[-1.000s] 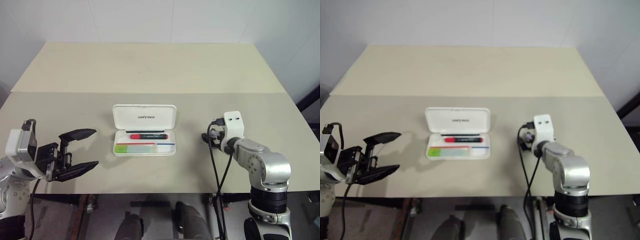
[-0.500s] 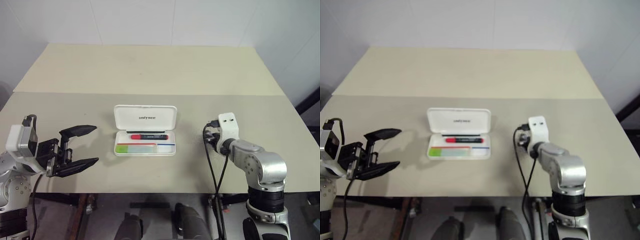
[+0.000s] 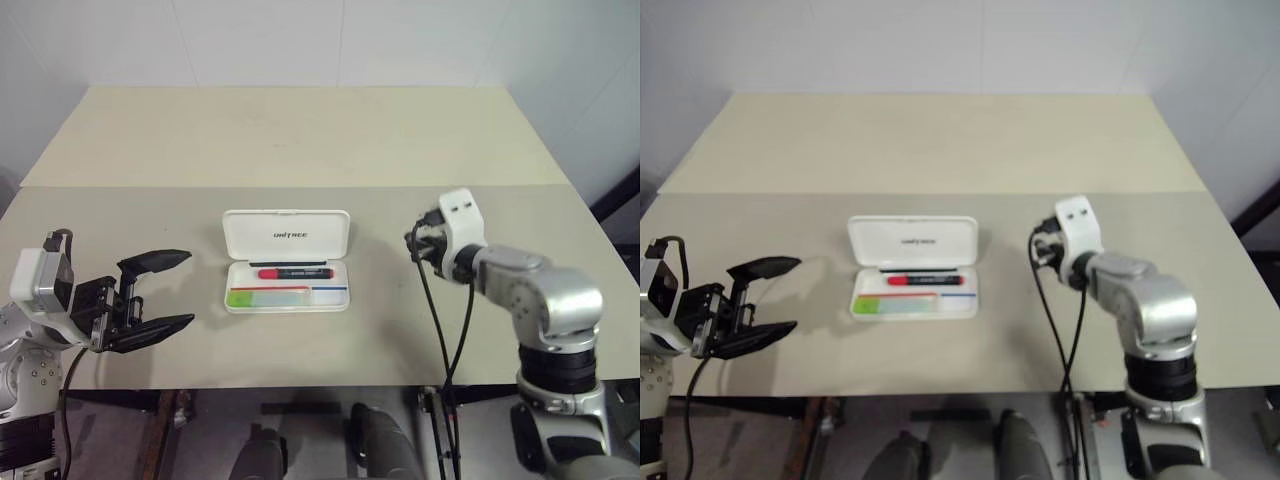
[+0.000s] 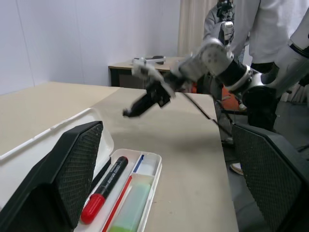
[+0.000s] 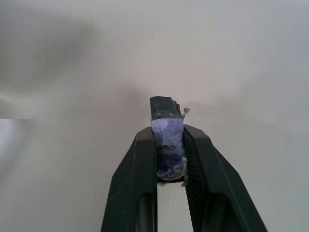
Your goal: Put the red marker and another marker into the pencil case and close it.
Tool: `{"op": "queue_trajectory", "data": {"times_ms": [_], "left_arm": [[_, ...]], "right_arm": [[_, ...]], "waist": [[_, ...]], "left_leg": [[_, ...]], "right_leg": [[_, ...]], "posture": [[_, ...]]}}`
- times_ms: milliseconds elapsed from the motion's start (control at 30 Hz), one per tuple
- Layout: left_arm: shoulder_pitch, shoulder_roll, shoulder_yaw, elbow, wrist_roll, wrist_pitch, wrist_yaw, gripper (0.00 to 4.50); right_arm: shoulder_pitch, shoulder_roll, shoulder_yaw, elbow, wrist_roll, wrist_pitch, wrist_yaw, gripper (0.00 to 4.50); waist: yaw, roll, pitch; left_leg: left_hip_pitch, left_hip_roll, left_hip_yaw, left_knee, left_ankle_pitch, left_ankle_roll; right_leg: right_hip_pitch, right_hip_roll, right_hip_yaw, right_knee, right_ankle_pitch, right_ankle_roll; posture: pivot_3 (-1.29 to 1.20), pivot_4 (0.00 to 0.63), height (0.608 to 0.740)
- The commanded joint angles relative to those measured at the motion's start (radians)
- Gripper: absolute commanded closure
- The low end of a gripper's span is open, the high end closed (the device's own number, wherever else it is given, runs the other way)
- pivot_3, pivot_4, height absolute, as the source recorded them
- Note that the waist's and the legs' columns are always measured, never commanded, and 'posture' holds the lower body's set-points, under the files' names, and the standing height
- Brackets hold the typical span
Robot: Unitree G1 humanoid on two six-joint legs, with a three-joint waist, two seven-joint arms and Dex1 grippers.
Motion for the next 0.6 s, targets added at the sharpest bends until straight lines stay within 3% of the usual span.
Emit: {"op": "queue_trajectory", "data": {"times_ms": [33, 300, 600], "left_arm": [[-0.006, 0.026, 0.022, 0.017, 0.011, -0.016, -0.024, 0.0], [0.018, 0.021, 0.012, 0.015, 0.034, -0.031, -0.051, 0.0], [0.034, 0.001, -0.005, -0.018, 0.043, -0.05, -0.043, 0.0]], "right_arm": [[-0.046, -0.048, 0.043, -0.091, 0.107, 0.028, 0.113, 4.1], [-0.112, -0.116, 0.219, -0.197, 0.266, -0.002, 0.287, 4.1], [-0.152, -0.191, 0.463, -0.125, 0.182, -0.21, 0.413, 4.1]], "waist": [[0.001, 0.0, 0.0], [0.004, 0.0, 0.0], [0.005, 0.0, 0.0]], "left_leg": [[-0.002, 0.0, 0.0, 0.0, 0.0, 0.0], [-0.01, 0.0, 0.0, 0.001, -0.001, 0.0], [-0.013, -0.001, 0.0, 0.002, -0.001, 0.0]], "right_leg": [[-0.002, 0.0, 0.0, 0.001, 0.0, 0.0], [-0.006, -0.002, -0.001, -0.003, 0.002, 0.003], [-0.007, -0.003, -0.003, -0.005, 0.002, 0.005]], "posture": [[0.0, 0.15, 0.74], [0.0, 0.15, 0.74], [0.0, 0.15, 0.74]]}}
